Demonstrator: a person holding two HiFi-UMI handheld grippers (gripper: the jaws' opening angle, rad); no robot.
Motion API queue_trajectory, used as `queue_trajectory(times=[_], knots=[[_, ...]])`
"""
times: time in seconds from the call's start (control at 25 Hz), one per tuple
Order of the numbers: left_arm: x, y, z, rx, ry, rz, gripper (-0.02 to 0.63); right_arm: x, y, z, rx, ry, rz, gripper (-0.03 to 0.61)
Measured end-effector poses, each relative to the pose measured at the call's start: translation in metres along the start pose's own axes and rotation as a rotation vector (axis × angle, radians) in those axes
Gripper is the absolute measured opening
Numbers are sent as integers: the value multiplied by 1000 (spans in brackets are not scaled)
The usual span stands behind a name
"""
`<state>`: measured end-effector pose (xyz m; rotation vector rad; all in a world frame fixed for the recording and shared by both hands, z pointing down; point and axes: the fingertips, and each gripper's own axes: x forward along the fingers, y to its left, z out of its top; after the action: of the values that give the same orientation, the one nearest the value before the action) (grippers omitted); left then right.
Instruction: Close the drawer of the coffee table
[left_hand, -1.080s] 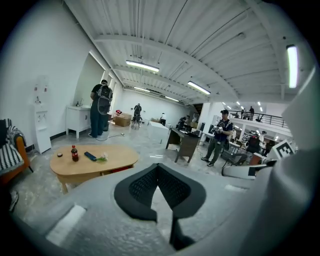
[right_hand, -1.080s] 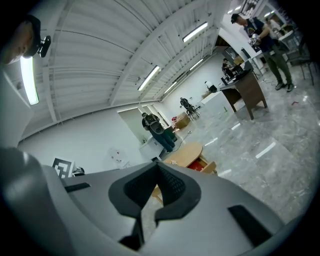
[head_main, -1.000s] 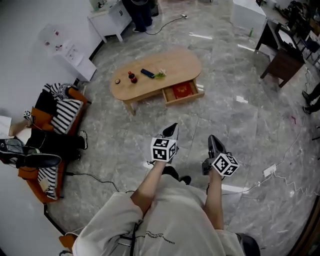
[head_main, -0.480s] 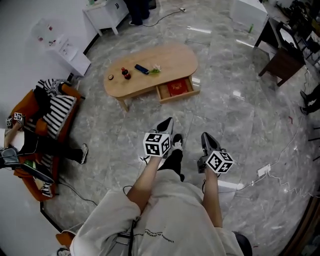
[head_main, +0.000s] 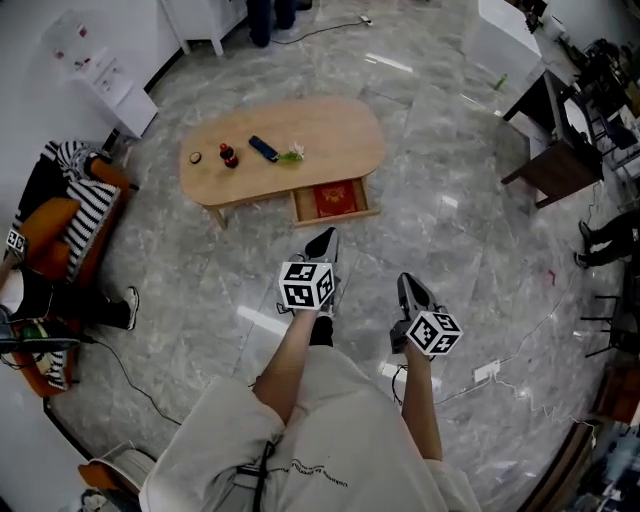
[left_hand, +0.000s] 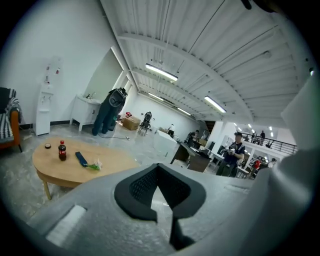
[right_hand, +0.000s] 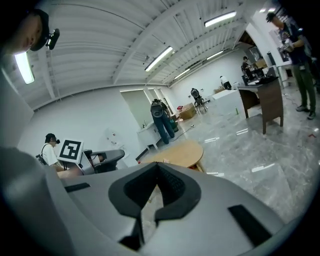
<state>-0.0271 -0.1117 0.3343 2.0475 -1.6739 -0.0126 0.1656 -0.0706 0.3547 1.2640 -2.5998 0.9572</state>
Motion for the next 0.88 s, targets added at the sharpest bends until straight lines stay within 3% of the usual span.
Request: queue_trajectory(times=[0.2, 0.4, 0.64, 0.88], knots=[[33, 67, 8, -17, 6, 123, 9, 70, -4, 8, -23, 69, 27, 15], [50, 116, 7, -81, 20, 209, 9, 134, 34, -3, -84, 150, 139, 15], [60, 132, 31, -89, -16, 262, 9, 163, 46, 10, -139, 195, 213, 15], [49, 114, 45, -79, -53, 296, 9, 169, 34, 33, -123, 164, 230, 15]])
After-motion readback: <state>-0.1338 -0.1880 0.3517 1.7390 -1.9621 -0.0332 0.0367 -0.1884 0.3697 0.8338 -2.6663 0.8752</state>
